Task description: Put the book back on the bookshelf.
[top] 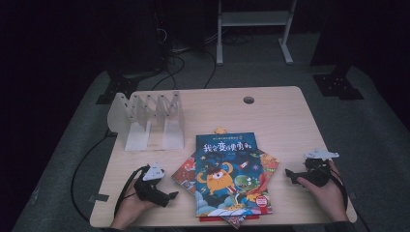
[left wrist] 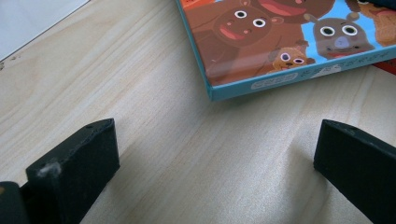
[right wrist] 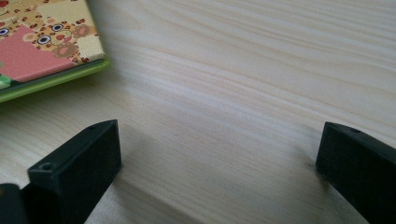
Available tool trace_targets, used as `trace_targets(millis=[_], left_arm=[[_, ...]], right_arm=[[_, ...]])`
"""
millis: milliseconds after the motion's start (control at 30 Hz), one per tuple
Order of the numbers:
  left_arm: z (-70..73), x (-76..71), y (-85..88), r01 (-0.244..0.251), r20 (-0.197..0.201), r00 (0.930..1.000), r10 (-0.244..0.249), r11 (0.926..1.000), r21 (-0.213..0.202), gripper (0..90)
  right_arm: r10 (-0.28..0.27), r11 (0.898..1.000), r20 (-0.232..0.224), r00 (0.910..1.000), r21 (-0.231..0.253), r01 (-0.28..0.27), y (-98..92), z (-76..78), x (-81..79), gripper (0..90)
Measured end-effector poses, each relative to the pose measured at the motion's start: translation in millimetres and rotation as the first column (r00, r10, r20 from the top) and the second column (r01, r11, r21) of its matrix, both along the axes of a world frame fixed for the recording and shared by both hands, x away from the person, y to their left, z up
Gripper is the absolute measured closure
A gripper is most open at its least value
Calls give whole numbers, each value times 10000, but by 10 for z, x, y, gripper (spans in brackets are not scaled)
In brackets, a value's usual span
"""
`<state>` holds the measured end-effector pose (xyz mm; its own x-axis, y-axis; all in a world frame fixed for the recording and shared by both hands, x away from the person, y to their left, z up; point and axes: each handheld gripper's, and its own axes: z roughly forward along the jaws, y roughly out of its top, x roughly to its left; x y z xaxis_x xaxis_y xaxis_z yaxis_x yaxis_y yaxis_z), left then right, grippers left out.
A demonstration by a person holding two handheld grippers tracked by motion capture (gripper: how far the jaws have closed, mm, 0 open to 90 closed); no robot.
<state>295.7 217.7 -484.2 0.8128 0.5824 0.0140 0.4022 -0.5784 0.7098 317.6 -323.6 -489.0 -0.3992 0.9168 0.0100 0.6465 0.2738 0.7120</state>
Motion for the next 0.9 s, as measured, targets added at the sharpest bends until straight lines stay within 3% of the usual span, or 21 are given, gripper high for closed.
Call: trace_targets(millis=[133,233,500,633,667,900], left_arm=[[1,-5,9,9,10,10000,-9,10000,-10,0],[19,-1,29,61,-233,9997,-65,9998,-197,0],[142,-60,101,262,-24,9996,-264,9982,-540,117],[236,-59,175,225,-164,9996,-239,9961,-850,262],[260,-59,192,106,-189,9997,-125,9951,-981,262],[421,-86,215,-313,-441,9987,241,9850,-1695,632]], right_arm=[[1,10000,0,10000,-1,-1,0,0,0,0],[23,10000,-4,10000,-14,-23,-1,1,1,0],[72,10000,9,10000,-16,-72,1,0,0,0],[72,10000,13,10000,-16,-72,0,0,0,0],[72,10000,13,10000,-16,-72,0,0,0,0],[68,10000,10,10000,-13,-68,1,0,1,0]])
